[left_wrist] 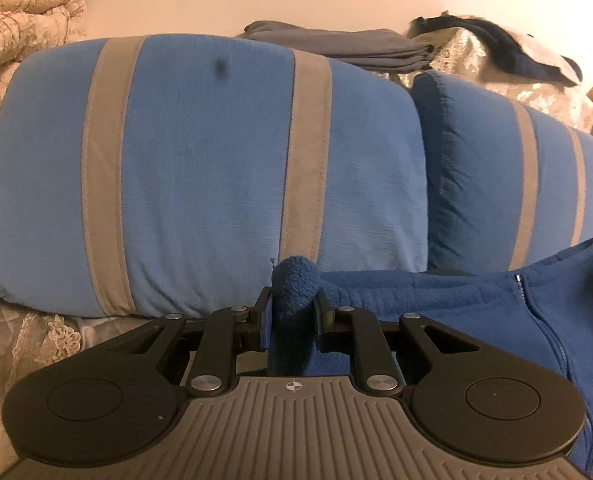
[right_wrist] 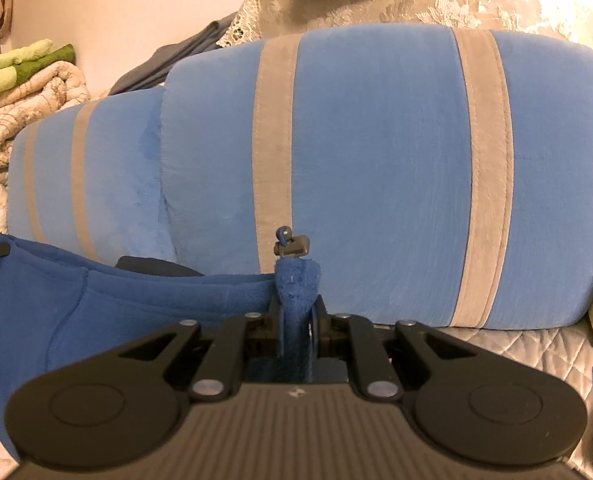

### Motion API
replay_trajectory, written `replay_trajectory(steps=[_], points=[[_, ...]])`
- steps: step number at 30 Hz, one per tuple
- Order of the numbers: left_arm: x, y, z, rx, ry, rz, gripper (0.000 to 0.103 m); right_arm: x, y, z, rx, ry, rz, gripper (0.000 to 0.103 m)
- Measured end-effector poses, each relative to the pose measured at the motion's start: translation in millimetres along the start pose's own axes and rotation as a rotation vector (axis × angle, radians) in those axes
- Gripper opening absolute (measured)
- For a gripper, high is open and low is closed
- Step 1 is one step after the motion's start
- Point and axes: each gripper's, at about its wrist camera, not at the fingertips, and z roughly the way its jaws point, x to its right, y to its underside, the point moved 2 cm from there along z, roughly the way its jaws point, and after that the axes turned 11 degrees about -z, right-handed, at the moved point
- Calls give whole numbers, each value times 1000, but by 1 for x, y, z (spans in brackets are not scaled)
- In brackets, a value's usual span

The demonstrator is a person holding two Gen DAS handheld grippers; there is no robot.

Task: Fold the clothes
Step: 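Carry the held fleece edge toward the pillows with both grippers, folding it over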

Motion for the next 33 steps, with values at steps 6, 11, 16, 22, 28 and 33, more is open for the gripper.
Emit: replay_trajectory(steps=[6, 11, 16, 22, 28, 33], points=[[-1, -4, 18, -6, -31, 2, 20, 3, -4, 14, -3, 24, -5, 12], [-2, -6, 33, -3, -61, 2, 20, 5, -8, 26, 5, 44, 5, 12], [-4, -8, 50, 3, -92, 3, 20, 8, -12, 41, 13, 61, 18, 12], [-3, -5, 72, -3, -122, 14, 20, 12, -11, 61, 10, 82, 27, 12], [-7, 10, 99, -47, -146, 12, 20, 14, -1, 89, -32, 98, 30, 12], [-16, 26, 115, -87, -131, -15, 20, 15, 12, 106, -69, 103, 26, 12]])
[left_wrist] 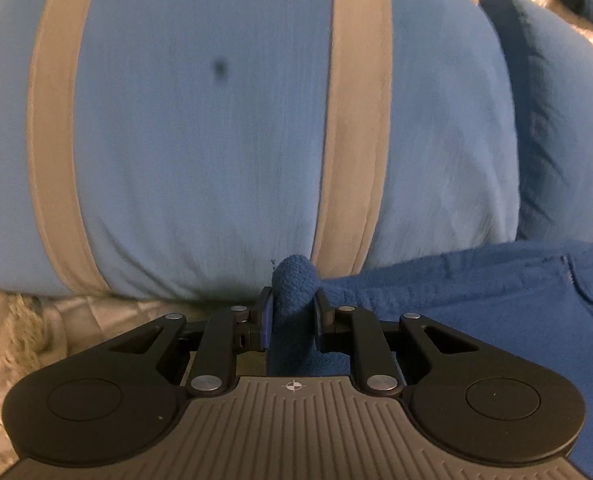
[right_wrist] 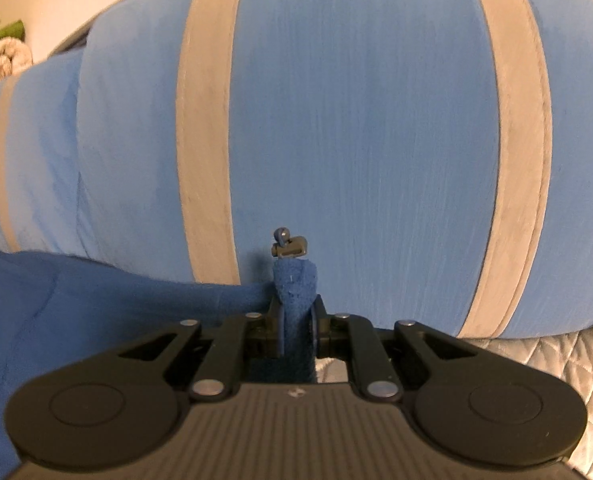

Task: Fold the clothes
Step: 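Carry the held fleece edge toward the pillows with both grippers, folding it over, then lower the fold onto the hoodie and open both grippers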

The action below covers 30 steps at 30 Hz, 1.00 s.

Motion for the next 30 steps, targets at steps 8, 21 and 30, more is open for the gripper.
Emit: replay_trajectory(steps=[8, 21, 30], points=[[-10, 8, 7, -34, 30, -66, 26, -8, 13, 20, -57, 24, -27, 15], [-10, -14, -45, -49, 30, -151, 79, -47, -6, -22, -30, 65, -52, 103], [42, 15, -47, -227, 41, -304, 79, -119, 13, -34, -102, 5, -59, 103]])
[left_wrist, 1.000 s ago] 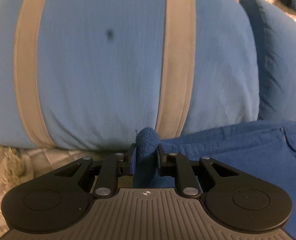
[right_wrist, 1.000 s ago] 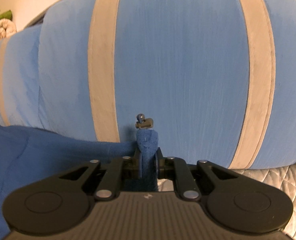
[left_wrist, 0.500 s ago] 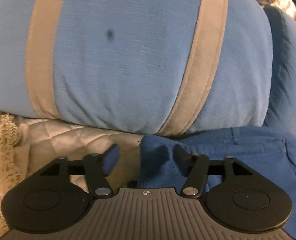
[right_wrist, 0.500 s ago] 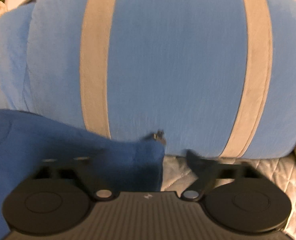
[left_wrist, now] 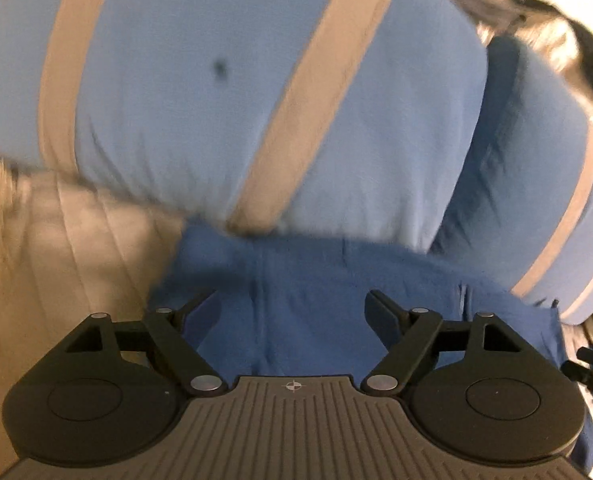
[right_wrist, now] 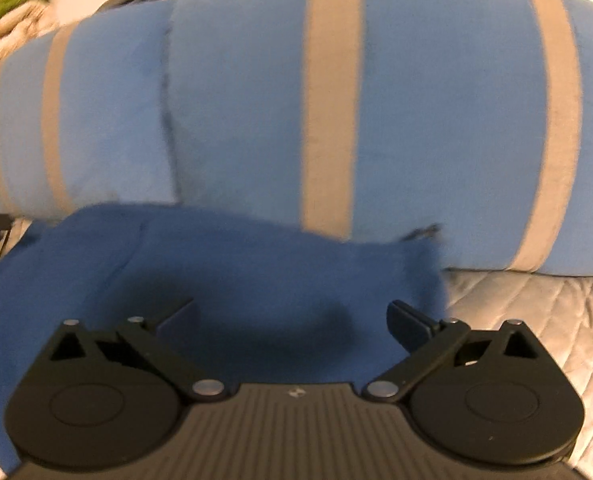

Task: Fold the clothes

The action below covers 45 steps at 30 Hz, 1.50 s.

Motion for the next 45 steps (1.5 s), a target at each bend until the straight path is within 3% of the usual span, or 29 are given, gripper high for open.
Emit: replay_trajectory(steps=[4, 6, 8, 11, 18, 22, 27, 29, 32, 37, 45], points=[[1, 36, 18, 23, -80, 122, 81, -18, 17, 19, -58, 58, 30, 103], [1, 54, 27, 37, -120, 186, 96, -18, 30, 32, -77, 86, 70, 103], [3, 63, 29, 86, -123, 222, 98, -16, 42, 42, -75, 101, 91, 103], [-1, 68, 29, 142, -116, 215, 98, -12, 56, 52, -42, 83, 141, 103], [-1, 71, 35, 182, -97, 201, 98, -11, 63, 58, -10, 88, 144, 102], [4, 72, 31, 209, -134, 209, 98, -14, 62, 56, -3, 105, 131, 102], [22, 82, 13, 294, -258, 287, 98, -19, 60, 37, 22, 173, 99, 103], [30, 86, -4, 363, -250, 324, 98, -22, 57, 22, 43, 211, 81, 103], [40, 90, -26, 412, -237, 332, 98, -24, 55, 0, 93, 188, 74, 103], [55, 101, -53, 377, -146, 306, 98, -28, 50, -24, 82, 140, 82, 103], [56, 136, -80, 309, -118, 261, 98, -63, 41, -47, 23, 76, 68, 103]])
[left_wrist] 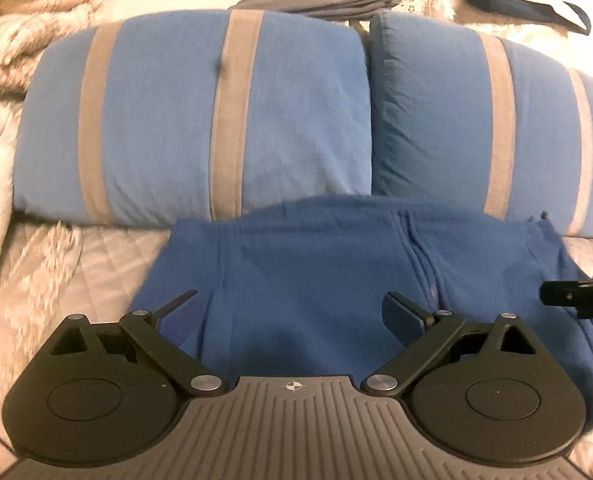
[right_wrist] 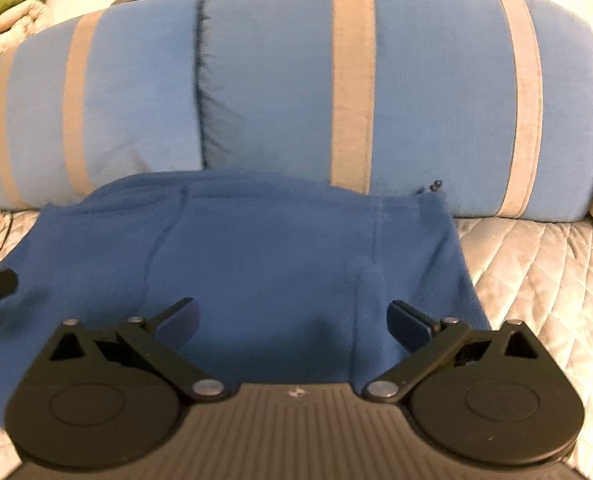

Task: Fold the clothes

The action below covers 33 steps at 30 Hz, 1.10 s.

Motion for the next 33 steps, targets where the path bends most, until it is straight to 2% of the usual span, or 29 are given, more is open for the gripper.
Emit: replay_trajectory(steps=[8, 14, 17, 21, 25, 33], points=[[-21, 19, 2, -85, -28, -2, 98, -7, 18, -24, -72, 46, -1, 103], [-37, 33, 3, -148, -48, -4, 98, -1, 36, -21, -134, 83, -27, 103], [-36, 33, 6, -134, -29, 55, 99, 5, 44, -11, -180, 82, -27, 103], [-46, 33, 13, -169, 16, 29, 103, 17, 55, 1, -233, 30, 62, 102], [-57, 36, 18, -190, 72, -12, 103, 32, 68, 13, -287, -49, 185, 102], [-53, 36, 20, -208, 60, 27, 103, 32, 73, 18, -276, -92, 167, 101]])
